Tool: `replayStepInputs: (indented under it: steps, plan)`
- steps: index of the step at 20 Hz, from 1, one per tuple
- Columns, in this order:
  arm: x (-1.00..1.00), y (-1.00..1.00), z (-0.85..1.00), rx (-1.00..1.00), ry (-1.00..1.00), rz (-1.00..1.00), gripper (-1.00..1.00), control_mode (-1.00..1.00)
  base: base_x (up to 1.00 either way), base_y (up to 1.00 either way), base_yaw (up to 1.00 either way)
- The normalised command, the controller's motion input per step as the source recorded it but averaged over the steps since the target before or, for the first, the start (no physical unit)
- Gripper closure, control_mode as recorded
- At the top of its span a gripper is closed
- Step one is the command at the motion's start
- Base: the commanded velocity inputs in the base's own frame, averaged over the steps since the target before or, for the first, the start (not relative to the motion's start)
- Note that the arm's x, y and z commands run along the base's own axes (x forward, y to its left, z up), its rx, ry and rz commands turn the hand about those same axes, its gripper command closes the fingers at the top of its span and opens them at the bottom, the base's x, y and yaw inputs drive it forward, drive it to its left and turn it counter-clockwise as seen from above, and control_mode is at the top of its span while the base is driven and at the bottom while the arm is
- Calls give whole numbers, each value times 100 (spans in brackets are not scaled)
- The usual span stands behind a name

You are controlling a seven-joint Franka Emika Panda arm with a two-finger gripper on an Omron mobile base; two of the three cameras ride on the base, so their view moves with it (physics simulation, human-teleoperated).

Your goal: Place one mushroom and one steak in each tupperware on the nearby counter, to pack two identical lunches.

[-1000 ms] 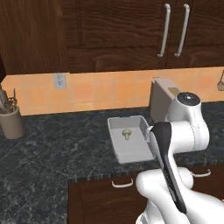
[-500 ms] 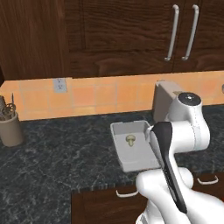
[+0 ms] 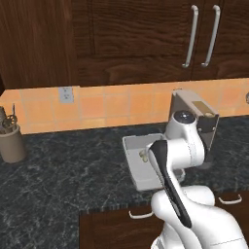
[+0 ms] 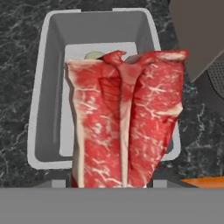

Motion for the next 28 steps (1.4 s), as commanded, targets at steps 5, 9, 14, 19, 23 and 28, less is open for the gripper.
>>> replayStepInputs:
  steps: [5,9,14,19,23,28]
  plan:
    - [93,-1,-76,3,3,12,100,-100,0,0,0]
    - [84,0,-63,0,16,9,100,-100,0,0,0]
    - [52,-3,-30,1,17,4,100,-100,0,0,0]
    - [-1,0,-36,0,7,0,-100,-100,0,0,0]
    - [-22,0,-14,0,-2,0,-100,-100,0,0,0]
    - [-28,0,0,0,-11,0,-100,-100,0,0,0]
